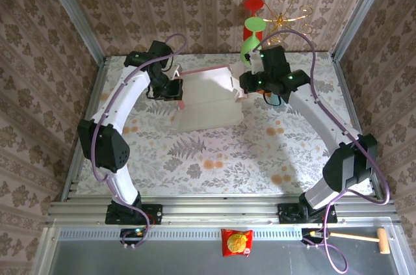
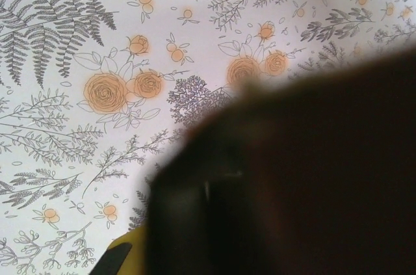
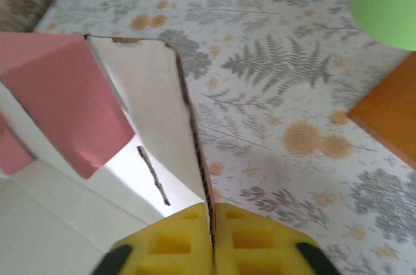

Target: Fold the paper box

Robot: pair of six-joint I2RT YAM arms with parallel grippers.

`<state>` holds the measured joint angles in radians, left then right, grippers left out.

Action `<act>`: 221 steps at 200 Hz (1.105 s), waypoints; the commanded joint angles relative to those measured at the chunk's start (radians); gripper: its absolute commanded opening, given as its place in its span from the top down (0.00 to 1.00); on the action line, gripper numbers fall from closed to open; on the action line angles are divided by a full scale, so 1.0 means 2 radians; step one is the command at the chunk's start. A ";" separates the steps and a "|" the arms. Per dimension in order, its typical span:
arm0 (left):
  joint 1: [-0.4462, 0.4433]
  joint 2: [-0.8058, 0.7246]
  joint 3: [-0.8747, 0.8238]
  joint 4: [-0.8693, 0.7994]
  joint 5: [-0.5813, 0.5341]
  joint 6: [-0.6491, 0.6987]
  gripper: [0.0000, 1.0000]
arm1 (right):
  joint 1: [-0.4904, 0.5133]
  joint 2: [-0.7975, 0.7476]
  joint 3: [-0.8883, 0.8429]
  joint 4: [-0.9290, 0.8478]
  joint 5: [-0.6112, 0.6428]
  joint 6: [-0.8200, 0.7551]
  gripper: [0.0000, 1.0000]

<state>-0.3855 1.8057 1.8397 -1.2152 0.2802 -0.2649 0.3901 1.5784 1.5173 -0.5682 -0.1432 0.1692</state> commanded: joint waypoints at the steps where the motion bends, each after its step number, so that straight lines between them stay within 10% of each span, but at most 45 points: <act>1: -0.004 0.005 0.015 -0.007 0.004 -0.006 1.00 | 0.045 -0.001 0.029 -0.043 0.147 -0.006 1.00; 53: -0.014 0.015 0.022 -0.006 0.002 -0.014 1.00 | 0.182 0.050 0.091 -0.147 0.493 0.064 1.00; 86: -0.016 0.017 0.025 -0.005 0.001 -0.012 1.00 | 0.205 0.060 0.107 -0.138 0.475 0.063 1.00; 118: -0.001 0.009 0.013 0.001 0.011 0.007 1.00 | 0.147 0.014 0.113 -0.116 0.289 0.022 0.71; 139: 0.010 0.008 0.011 0.009 0.043 0.036 1.00 | 0.059 -0.032 0.095 -0.083 0.001 0.008 0.53; 176: 0.015 0.025 0.027 0.009 0.086 0.100 1.00 | -0.112 -0.079 0.045 0.078 -0.347 0.145 0.51; 221: 0.021 0.046 0.043 0.015 0.114 0.145 1.00 | -0.184 -0.056 -0.013 0.152 -0.466 0.178 0.64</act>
<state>-0.3573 1.8763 1.8904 -1.1942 0.4393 -0.0635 0.0284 1.4208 1.5570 -0.3500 -0.7895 0.4778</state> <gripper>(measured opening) 0.063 0.393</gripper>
